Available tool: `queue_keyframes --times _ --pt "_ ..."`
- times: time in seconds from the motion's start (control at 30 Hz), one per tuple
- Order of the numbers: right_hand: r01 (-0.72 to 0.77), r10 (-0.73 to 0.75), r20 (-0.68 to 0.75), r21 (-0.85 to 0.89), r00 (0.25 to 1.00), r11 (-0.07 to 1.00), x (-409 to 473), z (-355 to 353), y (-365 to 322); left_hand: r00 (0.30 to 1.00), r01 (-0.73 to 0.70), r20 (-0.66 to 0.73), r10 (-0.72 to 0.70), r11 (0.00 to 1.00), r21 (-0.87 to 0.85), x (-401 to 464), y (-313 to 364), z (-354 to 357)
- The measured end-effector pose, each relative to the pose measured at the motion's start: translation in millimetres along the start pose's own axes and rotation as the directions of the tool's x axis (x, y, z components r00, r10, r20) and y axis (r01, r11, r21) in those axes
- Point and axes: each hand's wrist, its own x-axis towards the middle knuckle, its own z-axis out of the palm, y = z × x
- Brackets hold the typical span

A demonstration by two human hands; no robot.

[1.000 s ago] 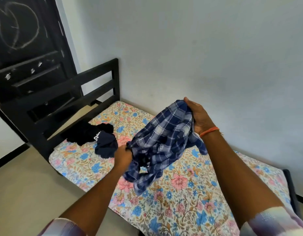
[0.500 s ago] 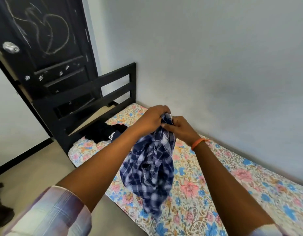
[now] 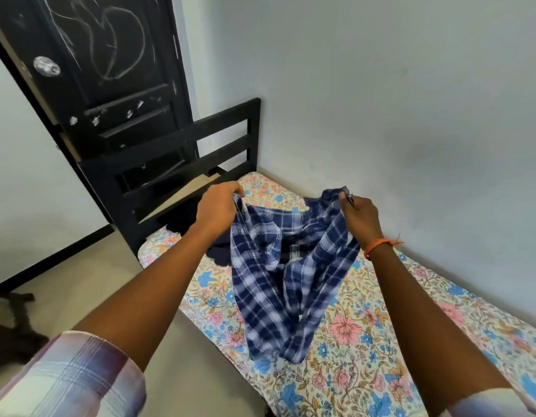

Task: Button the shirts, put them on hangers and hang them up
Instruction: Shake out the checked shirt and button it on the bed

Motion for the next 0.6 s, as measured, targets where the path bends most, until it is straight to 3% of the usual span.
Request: queue_keyframes --times 0.17,0.23,0.37,0.43,0.53,0.6 --pt "-0.024 0.021 0.077 0.035 0.997 0.999 15.8 8.3 -4.0 0.97 0.157 0.229 -0.086 0.935 -0.317 -2.4 16.3 0.7" --pt "-0.033 0.029 0.14 0.028 0.99 0.999 35.2 13.6 -3.1 0.938 0.235 0.328 -0.11 0.898 -0.371 7.8 16.6 7.3" --pt "-0.044 0.031 0.285 0.038 0.958 0.998 97.8 42.2 -3.9 0.915 0.229 0.393 -0.085 0.913 -0.336 63.4 7.8 38.4" --pt "-0.031 0.023 0.289 0.023 0.957 0.999 140.6 75.1 1.4 0.909 0.233 0.406 -0.09 0.919 -0.317 100.2 -5.4 69.3" --pt "-0.051 0.055 0.337 -0.02 0.94 0.998 190.4 146.3 42.0 0.856 0.234 0.51 -0.08 0.941 -0.246 122.6 -47.9 141.7" --pt "-0.043 0.069 0.345 -0.081 0.936 0.996 194.6 203.3 97.8 0.839 0.269 0.517 -0.17 0.955 -0.123 98.9 -92.6 212.4"
